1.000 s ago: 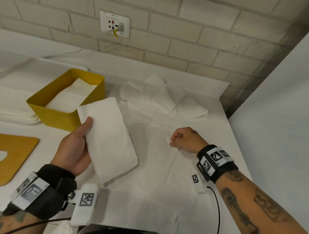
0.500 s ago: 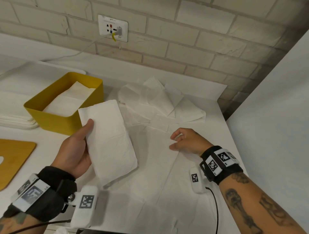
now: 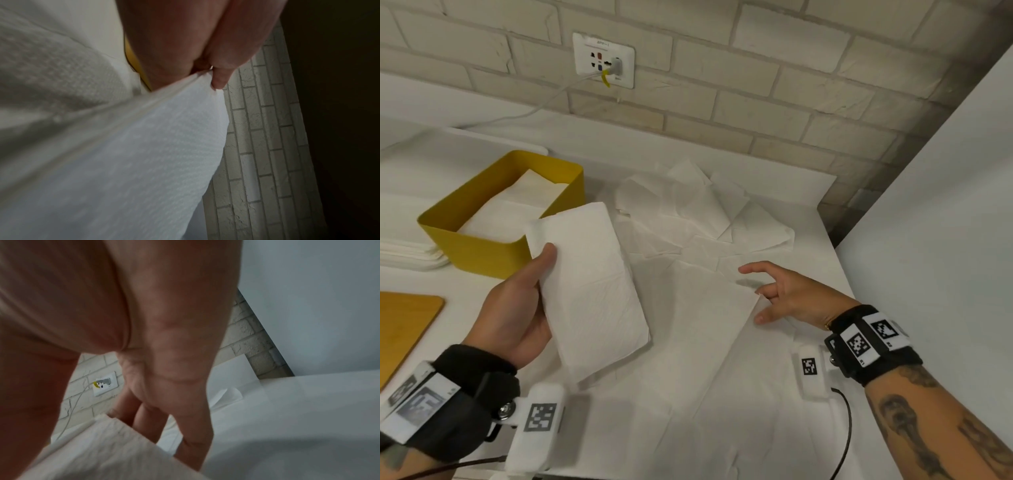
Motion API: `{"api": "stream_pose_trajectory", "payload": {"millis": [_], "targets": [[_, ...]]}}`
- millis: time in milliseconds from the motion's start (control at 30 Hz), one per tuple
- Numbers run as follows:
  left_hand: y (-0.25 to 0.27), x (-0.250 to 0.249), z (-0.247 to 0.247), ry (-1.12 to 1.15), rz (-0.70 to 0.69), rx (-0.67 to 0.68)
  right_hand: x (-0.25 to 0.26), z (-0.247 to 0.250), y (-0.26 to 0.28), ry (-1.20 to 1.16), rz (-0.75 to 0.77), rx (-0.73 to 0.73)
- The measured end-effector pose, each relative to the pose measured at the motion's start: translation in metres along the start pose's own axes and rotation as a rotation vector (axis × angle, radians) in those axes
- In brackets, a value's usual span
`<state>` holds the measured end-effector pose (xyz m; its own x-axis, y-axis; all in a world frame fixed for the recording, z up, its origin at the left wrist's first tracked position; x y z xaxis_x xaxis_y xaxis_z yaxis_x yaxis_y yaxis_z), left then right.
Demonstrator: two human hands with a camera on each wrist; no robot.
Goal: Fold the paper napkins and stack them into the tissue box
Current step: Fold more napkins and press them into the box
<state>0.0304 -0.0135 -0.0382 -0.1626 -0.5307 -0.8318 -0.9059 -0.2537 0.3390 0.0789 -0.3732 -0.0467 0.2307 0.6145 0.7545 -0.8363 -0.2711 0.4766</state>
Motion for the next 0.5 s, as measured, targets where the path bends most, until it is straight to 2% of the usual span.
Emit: {"api": "stream_pose_trajectory", "payload": {"millis": [67,167,267,367,433,500], "targets": [[0.0,0.0,-0.002,-0.017,-0.008,0.01,0.005,0.0,0.006,0.021,0.035,0.023],[0.001,-0.001,-0.009,-0.038,-0.018,0.04,0.026,0.008,0.024,-0.019,0.118,-0.023],[0.007,-0.003,-0.034,-0.095,-0.036,0.116,0.076,0.02,0.047,-0.068,0.274,-0.125],[0.015,0.0,-0.073,-0.233,-0.061,0.216,0.137,0.014,0.067,-0.106,0.433,-0.122],[0.021,0.007,-0.097,-0.307,-0.058,0.285,0.165,0.003,0.069,-0.099,0.482,-0.103],[0.03,0.016,-0.117,-0.351,-0.03,0.366,0.178,-0.003,0.06,-0.036,0.473,-0.148]]}}
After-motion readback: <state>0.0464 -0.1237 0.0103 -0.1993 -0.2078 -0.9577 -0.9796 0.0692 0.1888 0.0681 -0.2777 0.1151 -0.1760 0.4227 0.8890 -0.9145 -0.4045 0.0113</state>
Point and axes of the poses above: each hand's wrist, its own y-axis away from the middle knuckle, its own z-axis out of the back of the hand, x = y × z, the point moved 10 cm from there along -y, towards the middle knuckle, and after that the axes turned 4 degrees about -x, right-handed, at the moved point
